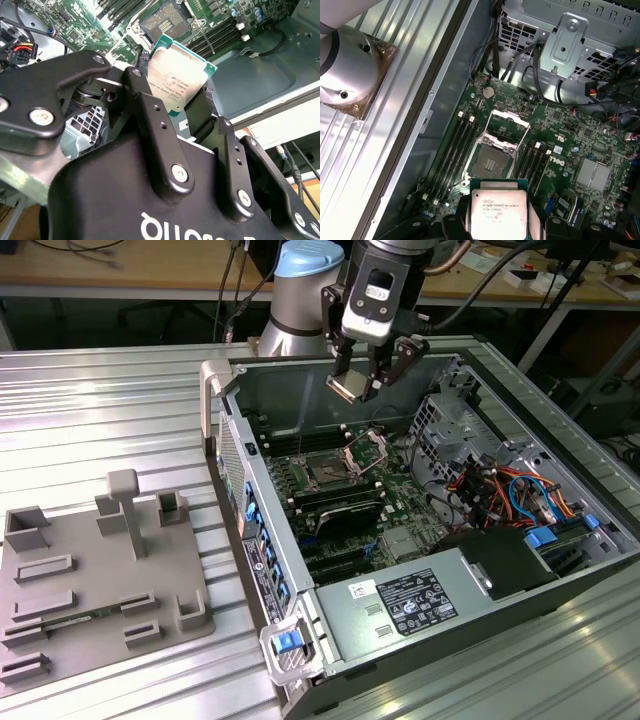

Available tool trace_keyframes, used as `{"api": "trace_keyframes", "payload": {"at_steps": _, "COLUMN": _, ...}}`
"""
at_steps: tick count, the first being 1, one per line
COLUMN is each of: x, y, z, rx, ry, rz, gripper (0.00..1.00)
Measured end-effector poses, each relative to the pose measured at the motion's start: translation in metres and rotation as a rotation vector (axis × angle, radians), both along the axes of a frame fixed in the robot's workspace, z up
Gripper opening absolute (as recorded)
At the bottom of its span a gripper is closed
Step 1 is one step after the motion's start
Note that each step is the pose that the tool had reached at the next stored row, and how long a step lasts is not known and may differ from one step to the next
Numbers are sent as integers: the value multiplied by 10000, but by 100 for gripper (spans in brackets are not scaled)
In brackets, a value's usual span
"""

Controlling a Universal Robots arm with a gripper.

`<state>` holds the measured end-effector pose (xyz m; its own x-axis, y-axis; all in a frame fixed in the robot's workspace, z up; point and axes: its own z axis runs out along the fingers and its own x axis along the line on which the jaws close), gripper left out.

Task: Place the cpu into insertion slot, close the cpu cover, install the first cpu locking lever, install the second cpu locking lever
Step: 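Place the cpu into insertion slot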

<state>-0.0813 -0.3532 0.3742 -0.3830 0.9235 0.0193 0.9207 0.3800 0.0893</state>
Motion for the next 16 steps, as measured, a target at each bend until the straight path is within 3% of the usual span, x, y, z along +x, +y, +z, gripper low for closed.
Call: {"api": "trace_keyframes", "payload": {"at_steps": 16, "x": -4, "y": 0, "z": 0, "rx": 0, "ry": 0, "rz": -589, "gripper": 55}}
